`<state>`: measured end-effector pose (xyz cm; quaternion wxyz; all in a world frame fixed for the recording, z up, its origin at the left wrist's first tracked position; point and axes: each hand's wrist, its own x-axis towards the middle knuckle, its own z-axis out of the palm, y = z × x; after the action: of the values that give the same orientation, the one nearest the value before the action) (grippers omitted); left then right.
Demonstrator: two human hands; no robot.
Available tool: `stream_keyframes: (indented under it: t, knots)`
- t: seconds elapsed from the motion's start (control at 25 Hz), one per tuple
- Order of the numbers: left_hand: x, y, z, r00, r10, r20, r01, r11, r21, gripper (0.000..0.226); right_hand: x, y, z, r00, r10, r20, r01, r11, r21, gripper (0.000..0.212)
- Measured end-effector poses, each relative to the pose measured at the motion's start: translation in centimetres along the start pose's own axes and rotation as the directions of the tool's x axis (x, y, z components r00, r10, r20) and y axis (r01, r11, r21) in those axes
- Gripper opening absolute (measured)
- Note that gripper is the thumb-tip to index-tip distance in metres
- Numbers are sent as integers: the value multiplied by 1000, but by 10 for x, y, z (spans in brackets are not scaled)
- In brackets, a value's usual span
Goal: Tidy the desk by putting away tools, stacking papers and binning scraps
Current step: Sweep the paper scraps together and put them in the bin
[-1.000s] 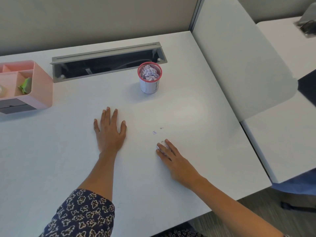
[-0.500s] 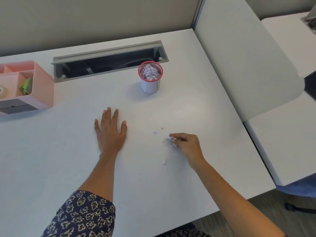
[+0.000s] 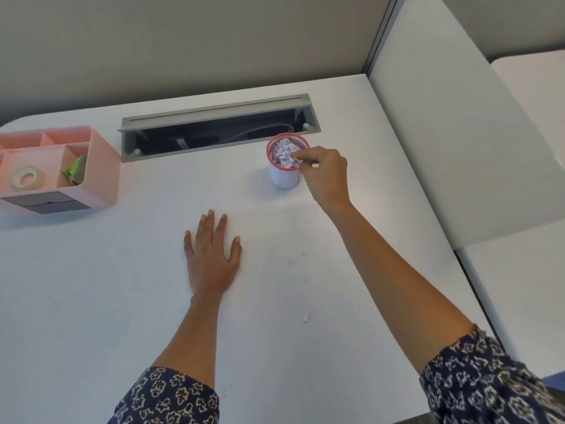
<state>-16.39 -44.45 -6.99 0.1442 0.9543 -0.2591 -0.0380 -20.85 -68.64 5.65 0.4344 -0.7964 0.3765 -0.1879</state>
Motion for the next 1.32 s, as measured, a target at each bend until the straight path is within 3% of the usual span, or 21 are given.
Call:
stream_keyframes:
  t: [0.12,0.2,0.32,0.44,0.56,0.68,0.8,0.88,0.96,1.12,1.24,1.32]
  knots:
    - [0,0,-1,1000,-9,17,9,1000,3,59,27,-13,19,993,-114,29,118,978,-170,35]
    - [1,0,-1,1000,-15,26,15,1000,-1,59,45,-14,28,989,-57,137,100,936,-337,46]
    - [0,1,-2,1000,-16,21,16,1000,8,58,60,-3,38,961,120,248,6,892,-453,60]
    - [1,1,-3,1000,-18,19,17,1000,14,58,58,6,39,939,133,316,63,840,-540,59]
    - [1,1,-3,1000,-17,21,16,1000,16,59,51,-2,31,949,33,312,134,857,-498,49]
    - [0,1,-3,1000,-15,28,15,1000,18,59,43,-10,18,975,1,220,68,950,-305,46]
    - [0,0,-2,1000,-11,29,10,1000,23,60,35,-8,2,993,-121,6,121,991,-62,30]
    - [1,0,-2,1000,-9,28,9,1000,17,59,24,-1,-11,985,-85,-151,95,994,60,30]
    - [1,0,-1,1000,-8,23,7,1000,14,59,2,18,-18,982,-5,-189,19,997,74,31]
    - [0,-1,1,1000,-7,15,7,1000,17,60,-65,82,-9,991,123,-50,-127,989,-77,30]
    - [0,-1,2,1000,-2,10,2,1000,14,59,-118,114,7,987,-5,163,45,970,-239,41]
    - [0,-2,3,1000,8,-2,-8,1000,13,58,-144,119,18,946,-113,304,209,929,-307,46]
